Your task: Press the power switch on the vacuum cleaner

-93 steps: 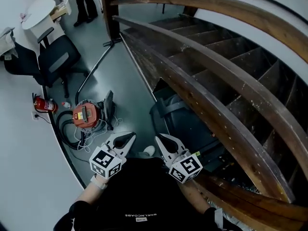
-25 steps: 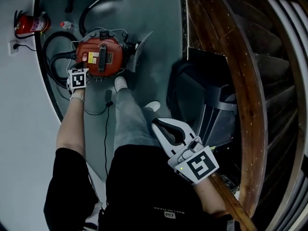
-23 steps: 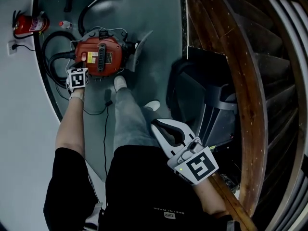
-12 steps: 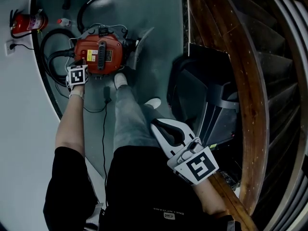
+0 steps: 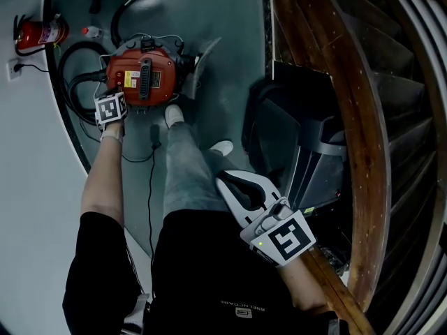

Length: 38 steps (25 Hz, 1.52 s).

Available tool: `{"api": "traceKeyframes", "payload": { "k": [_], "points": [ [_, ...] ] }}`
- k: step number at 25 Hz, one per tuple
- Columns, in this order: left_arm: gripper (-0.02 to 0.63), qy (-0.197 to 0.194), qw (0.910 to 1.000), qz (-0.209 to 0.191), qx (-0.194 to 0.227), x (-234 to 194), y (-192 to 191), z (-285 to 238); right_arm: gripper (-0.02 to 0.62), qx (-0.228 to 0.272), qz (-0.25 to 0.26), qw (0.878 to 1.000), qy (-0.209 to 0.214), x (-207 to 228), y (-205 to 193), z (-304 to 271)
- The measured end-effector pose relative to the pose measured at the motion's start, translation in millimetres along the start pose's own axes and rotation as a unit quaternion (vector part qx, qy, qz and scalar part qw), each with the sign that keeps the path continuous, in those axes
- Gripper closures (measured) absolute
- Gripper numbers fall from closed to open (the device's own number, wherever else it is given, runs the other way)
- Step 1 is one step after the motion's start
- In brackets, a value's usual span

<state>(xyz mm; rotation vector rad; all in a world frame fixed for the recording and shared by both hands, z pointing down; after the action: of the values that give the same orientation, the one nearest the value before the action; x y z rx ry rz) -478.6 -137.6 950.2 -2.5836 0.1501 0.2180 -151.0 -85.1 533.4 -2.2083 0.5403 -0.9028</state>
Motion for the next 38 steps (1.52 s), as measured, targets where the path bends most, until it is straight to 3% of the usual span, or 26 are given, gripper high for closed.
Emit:
{"api": "traceKeyframes", "payload": {
  "k": [9,13,19,25,38],
  "points": [
    [0.592,-0.013,0.9985,-0.042,-0.033,28.9,-23.8,36.0,0.561,0.019,-0.005,1.000,-0.005,-0.3,2.6,23.1],
    [0.592,-0.023,0.9977,-0.057,-0.027,46.6,-24.4,55.6,0.561,0.038,-0.006,0.999,-0.009,-0.8,6.8,37.6],
    [0.592,-0.047,0.9924,-0.113,-0.005,85.7,-7.5,88.5,0.560,0.056,-0.002,0.998,-0.011,-0.5,8.5,64.5],
    [0.592,-0.064,0.9906,-0.113,0.045,130.0,22.6,132.7,0.561,0.089,-0.001,0.996,-0.017,0.8,12.1,98.1],
    [0.592,-0.134,0.9726,-0.151,0.115,241.0,83.0,258.0,0.560,0.178,-0.014,0.982,-0.063,12.6,13.6,194.5]
  ]
}}
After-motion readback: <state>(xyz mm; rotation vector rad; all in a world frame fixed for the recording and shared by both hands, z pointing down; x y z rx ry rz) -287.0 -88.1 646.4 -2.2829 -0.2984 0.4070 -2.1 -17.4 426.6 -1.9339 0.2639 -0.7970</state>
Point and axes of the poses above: the fingertips, and each gripper's own axes: z backward along the fingers, x to its right, y out of its top, the point moved 9 cm from there along z, backward along the fingers, and after that the axes turned 14 degrees about x, right-handed, at the moved point
